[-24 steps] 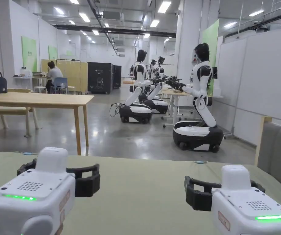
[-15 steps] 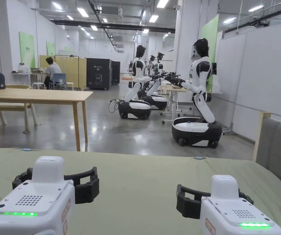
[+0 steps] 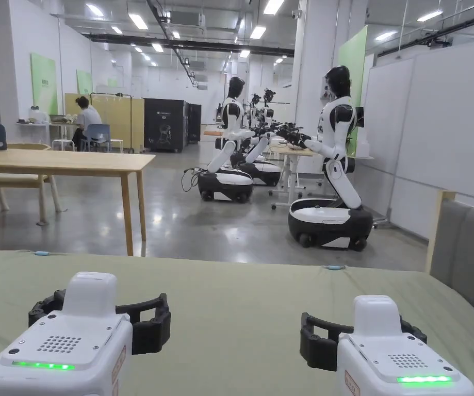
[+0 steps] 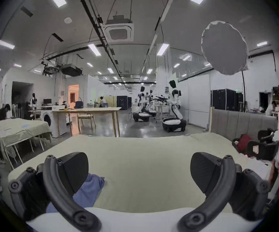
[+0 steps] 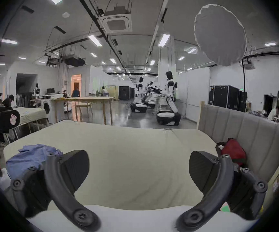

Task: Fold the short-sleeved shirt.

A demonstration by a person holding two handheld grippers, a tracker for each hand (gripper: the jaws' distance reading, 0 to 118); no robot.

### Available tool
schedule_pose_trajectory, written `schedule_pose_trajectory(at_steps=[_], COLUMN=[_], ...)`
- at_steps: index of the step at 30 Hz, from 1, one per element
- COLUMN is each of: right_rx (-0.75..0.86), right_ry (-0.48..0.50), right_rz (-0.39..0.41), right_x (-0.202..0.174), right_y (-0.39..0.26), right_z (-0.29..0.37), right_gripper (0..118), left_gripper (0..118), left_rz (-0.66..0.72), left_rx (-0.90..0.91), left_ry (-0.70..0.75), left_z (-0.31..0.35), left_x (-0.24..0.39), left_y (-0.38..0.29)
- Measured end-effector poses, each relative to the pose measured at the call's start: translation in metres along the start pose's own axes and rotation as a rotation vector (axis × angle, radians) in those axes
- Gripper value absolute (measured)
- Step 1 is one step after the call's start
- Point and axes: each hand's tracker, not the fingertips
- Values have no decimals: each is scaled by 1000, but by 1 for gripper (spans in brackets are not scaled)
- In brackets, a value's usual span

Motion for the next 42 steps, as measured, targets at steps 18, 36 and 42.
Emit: schedule_pose_trajectory(at_steps=[18, 36, 42], right_rx=[46, 18, -4], right_ry=[202, 702, 622], right_rz=[56, 99, 142], right_x=[-94, -304, -295], right_y=[9, -30, -45], right_z=[-18, -6, -30], right_gripper=[0, 0, 0], left_gripper=[0, 0, 7], left_rz=[-19, 272, 338], left_rx=[-20, -566, -740], left_ry=[195, 307, 203], left_z=[70, 61, -62], left_x=[-44, -289, -319], left_y=[17, -101, -162])
